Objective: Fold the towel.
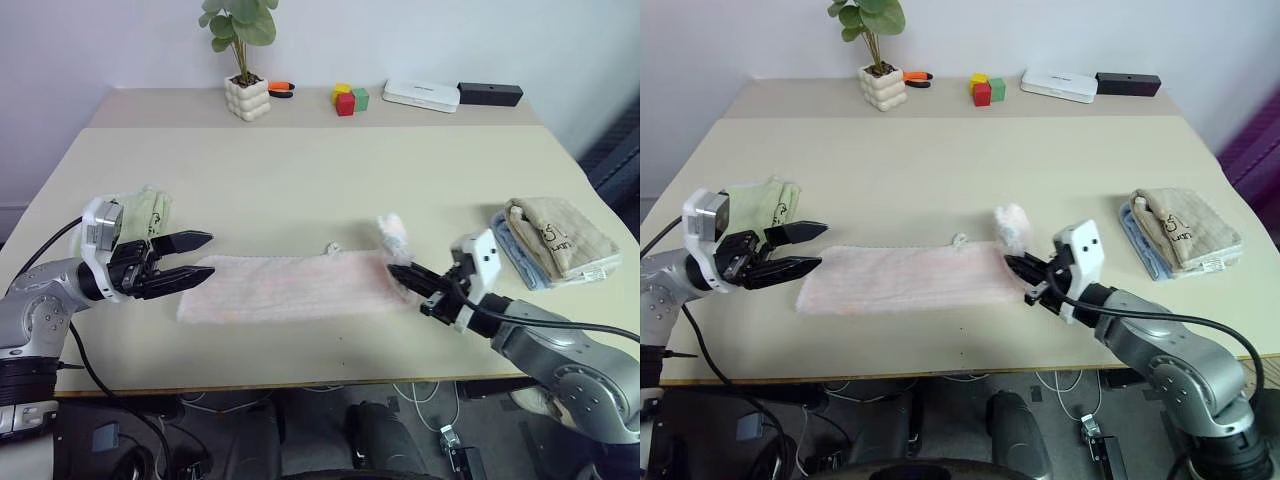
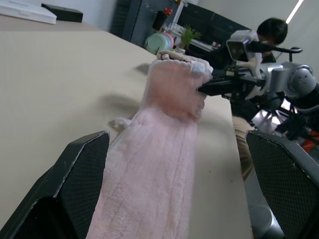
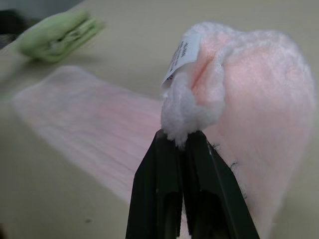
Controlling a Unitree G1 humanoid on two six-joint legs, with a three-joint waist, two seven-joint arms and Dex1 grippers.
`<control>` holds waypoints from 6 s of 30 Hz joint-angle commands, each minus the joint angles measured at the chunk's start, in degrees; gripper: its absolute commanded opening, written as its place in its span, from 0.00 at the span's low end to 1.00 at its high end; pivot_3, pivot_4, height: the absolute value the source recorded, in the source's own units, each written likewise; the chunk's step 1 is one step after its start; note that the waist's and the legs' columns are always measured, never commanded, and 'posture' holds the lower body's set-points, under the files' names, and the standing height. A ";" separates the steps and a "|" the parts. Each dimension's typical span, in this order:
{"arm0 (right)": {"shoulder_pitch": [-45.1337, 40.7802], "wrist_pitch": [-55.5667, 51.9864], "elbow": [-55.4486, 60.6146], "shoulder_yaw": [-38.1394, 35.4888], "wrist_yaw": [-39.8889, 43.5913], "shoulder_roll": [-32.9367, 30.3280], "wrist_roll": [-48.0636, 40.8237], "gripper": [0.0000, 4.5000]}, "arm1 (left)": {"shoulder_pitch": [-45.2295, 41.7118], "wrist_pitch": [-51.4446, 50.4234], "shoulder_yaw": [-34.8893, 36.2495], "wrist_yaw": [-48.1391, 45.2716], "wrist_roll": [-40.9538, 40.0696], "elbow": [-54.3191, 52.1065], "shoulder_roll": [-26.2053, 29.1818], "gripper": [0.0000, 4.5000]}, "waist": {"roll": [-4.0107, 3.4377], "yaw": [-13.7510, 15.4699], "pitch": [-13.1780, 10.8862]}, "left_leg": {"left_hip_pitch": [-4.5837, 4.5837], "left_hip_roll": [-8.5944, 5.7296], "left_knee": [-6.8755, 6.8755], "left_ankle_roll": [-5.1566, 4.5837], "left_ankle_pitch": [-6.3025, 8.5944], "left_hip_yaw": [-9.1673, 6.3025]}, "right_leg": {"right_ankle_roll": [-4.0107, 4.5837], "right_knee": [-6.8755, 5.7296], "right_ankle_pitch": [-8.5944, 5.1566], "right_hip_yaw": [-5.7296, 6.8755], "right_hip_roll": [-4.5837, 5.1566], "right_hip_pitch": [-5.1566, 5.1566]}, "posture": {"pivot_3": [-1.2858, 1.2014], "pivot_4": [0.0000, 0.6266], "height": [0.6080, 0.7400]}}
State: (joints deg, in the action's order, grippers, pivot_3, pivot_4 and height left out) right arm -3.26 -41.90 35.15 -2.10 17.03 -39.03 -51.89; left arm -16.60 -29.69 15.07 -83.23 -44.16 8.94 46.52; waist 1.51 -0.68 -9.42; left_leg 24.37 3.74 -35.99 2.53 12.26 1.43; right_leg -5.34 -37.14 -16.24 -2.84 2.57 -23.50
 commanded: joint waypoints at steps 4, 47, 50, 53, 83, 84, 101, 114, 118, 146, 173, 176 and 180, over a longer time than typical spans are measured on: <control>-4.49 -1.76 1.14 4.70 2.21 2.21 3.02 0.02 | 0.77 0.17 2.44 0.63 -0.86 -2.59 0.43 1.00 | 0.00 -0.03 0.00 | 0.02 0.00 -0.02 0.00 0.00 0.01 | 0.00 -0.01 0.00 0.00 0.01 -0.01 | 0.52 0.24 1.00; -11.91 -12.71 -6.60 14.83 5.69 21.89 9.57 0.53 | 3.61 -4.94 4.94 6.18 -3.98 -10.90 0.33 1.00 | 0.00 -0.15 0.00 | 0.02 0.01 -0.01 0.00 0.00 0.02 | -0.01 -0.09 0.01 0.00 -0.01 -0.07 | 0.52 0.24 1.00; -12.05 -12.88 -6.18 14.75 5.88 21.96 10.04 0.86 | 3.37 -5.08 4.68 6.33 -4.00 -10.90 0.19 1.00 | 0.00 -0.13 0.00 | 0.02 0.01 -0.01 0.00 0.00 0.02 | -0.01 -0.09 0.01 0.00 -0.01 -0.07 | 0.52 0.24 1.00; -13.57 -10.40 -5.76 11.28 7.39 21.75 9.10 0.99 | 3.03 -5.19 4.58 6.30 -3.96 -10.63 0.20 1.00 | 0.00 -0.10 0.00 | 0.02 0.00 -0.01 0.00 0.00 0.02 | -0.01 -0.09 0.01 0.00 0.00 -0.07 | 0.52 0.24 1.00; -15.29 38.70 -42.10 18.47 17.68 24.79 43.68 0.00 | 6.92 -19.59 7.47 19.56 -9.00 -15.09 -0.26 1.00 | -0.02 -0.44 -0.02 | 0.01 0.01 0.03 0.01 0.00 0.02 | -0.05 -0.13 0.02 0.00 -0.06 -0.10 | 0.52 0.24 1.00; -15.24 39.31 -43.25 18.21 17.53 25.16 43.99 0.00 | 8.28 -21.54 8.54 22.36 -9.78 -16.54 -0.58 1.00 | -0.02 -0.53 -0.01 | 0.00 0.02 0.03 0.01 0.00 0.01 | -0.05 -0.13 0.02 0.00 -0.06 -0.09 | 0.52 0.24 1.00; -15.18 46.49 -48.25 19.52 16.80 28.72 50.68 0.00 | 18.17 -41.71 24.20 64.36 -45.04 -24.90 -4.82 1.00 | 0.06 -1.28 0.04 | -0.41 0.05 0.12 0.03 0.01 -0.02 | -0.05 -0.26 0.02 -0.02 0.00 0.18 | 0.52 0.24 1.00; -15.59 45.64 -48.14 19.14 19.35 29.08 50.64 0.00 | 37.73 -32.42 27.48 74.27 -67.13 -19.78 -7.72 1.00 | 0.17 -1.90 0.11 | -0.74 0.00 0.61 0.07 0.00 0.20 | 0.04 -0.03 -0.02 -0.16 0.17 0.24 | 0.52 0.24 1.00; -15.46 45.51 -47.89 19.26 19.60 29.18 50.89 0.00 | 44.03 -29.97 27.21 75.83 -68.84 -23.09 -12.65 1.00 | 0.34 -1.71 0.21 | -0.78 0.04 0.69 0.14 -0.01 0.12 | 0.14 0.01 -0.05 -0.15 0.35 0.23 | 0.52 0.24 1.00; -15.06 44.56 -46.88 18.26 19.15 28.55 51.42 0.00 | 41.16 -16.84 15.47 91.33 -68.84 -28.05 -24.41 1.00 | 0.33 -1.84 0.26 | -0.94 -0.14 0.79 0.30 0.07 0.17 | 0.38 0.41 -0.17 -0.14 0.83 0.26 | 0.52 0.24 1.00; -13.74 11.28 -12.32 2.95 40.34 1.65 22.99 0.98 | 32.06 -19.47 12.25 76.64 -59.22 -30.79 -13.17 0.00 | 0.07 -1.62 0.01 | -0.28 -0.39 0.88 0.28 0.14 0.19 | 0.57 1.26 -0.05 -0.06 1.12 0.19 | 0.52 0.24 1.00; -13.30 14.55 -12.47 -0.33 42.44 -1.06 22.37 0.98 | 28.00 -20.46 10.45 71.95 -55.31 -32.22 -9.75 0.00 | 0.03 -1.62 -0.01 | -0.01 -0.63 0.86 0.20 0.09 0.19 | 0.60 1.22 -0.02 -0.05 1.01 0.06 | 0.52 0.24 1.00; -13.71 15.11 -13.50 -2.61 42.38 -2.44 21.78 0.98 | 23.58 -22.26 7.30 61.73 -50.26 -34.15 -6.47 0.00 | 0.01 -1.52 -0.04 | 0.03 -0.75 0.87 0.19 0.08 0.26 | 0.59 1.22 -0.02 0.00 0.97 0.05 | 0.52 0.24 1.00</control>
State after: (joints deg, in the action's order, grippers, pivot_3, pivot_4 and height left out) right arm -16.33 -27.87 21.00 -2.84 59.17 -40.78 -28.94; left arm 8.51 -51.14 23.54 -16.98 -96.19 -22.99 39.09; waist 1.52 -2.20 -9.46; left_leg 24.40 2.97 -35.13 2.72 12.34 1.70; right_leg -4.76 -35.93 -16.26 -2.85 3.56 -23.45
